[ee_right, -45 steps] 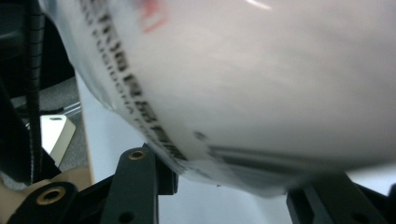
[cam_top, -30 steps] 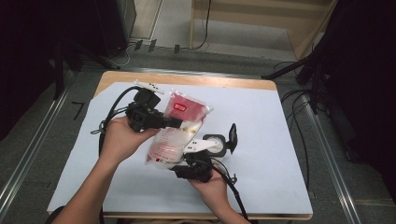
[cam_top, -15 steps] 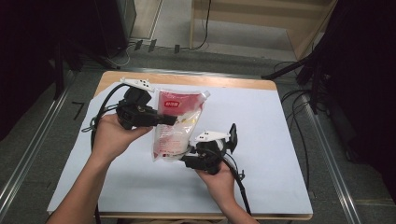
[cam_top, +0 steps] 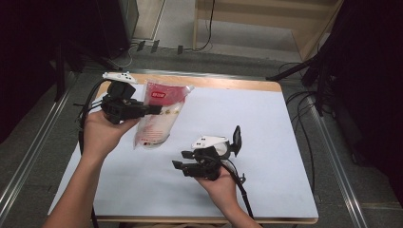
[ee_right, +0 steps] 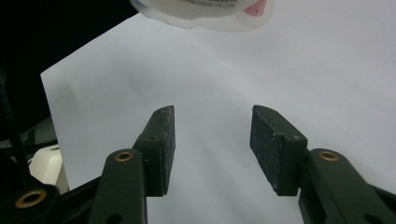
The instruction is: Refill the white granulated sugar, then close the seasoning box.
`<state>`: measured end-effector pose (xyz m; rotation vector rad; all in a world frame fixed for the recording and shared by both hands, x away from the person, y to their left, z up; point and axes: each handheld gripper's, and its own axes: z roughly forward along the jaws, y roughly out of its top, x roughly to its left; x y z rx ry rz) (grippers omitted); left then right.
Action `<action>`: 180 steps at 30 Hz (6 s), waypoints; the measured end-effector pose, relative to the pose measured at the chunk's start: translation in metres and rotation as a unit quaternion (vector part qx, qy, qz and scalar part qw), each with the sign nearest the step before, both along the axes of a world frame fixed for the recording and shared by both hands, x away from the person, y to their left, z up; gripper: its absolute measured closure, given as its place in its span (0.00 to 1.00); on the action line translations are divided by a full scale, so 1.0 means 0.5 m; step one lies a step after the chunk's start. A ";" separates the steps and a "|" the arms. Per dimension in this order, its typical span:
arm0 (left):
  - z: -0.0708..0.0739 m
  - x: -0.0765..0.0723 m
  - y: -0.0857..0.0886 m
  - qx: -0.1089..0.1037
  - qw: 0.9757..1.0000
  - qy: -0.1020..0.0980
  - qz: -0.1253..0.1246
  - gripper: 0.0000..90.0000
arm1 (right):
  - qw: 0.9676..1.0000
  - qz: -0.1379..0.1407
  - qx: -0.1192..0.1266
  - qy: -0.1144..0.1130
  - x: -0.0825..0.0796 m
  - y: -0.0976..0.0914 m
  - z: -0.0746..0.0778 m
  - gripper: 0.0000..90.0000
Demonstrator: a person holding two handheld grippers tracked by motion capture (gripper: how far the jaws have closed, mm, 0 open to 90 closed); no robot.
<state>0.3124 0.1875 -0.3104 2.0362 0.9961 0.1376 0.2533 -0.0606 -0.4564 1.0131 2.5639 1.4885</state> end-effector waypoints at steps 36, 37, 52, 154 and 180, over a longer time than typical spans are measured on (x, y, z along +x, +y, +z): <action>-0.157 0.096 0.037 -0.018 0.999 0.009 0.045 0.96 | 1.000 0.015 -0.004 0.011 -0.003 -0.032 0.004 0.54; -0.158 0.093 0.039 -0.022 0.999 0.010 0.045 0.96 | 1.000 0.016 -0.005 0.009 -0.003 -0.034 0.006 0.54; -0.161 0.036 0.087 -0.033 0.999 -0.003 0.042 0.86 | 1.000 0.021 -0.002 0.005 -0.016 -0.074 0.034 0.54; -0.184 -0.015 0.235 0.011 0.996 0.038 0.075 0.53 | 0.998 -0.053 -0.003 -0.019 0.043 -0.268 0.157 1.00; -0.186 -0.015 0.235 0.007 0.996 0.039 0.074 0.51 | 0.994 -0.108 -0.014 0.004 0.068 -0.343 0.139 1.00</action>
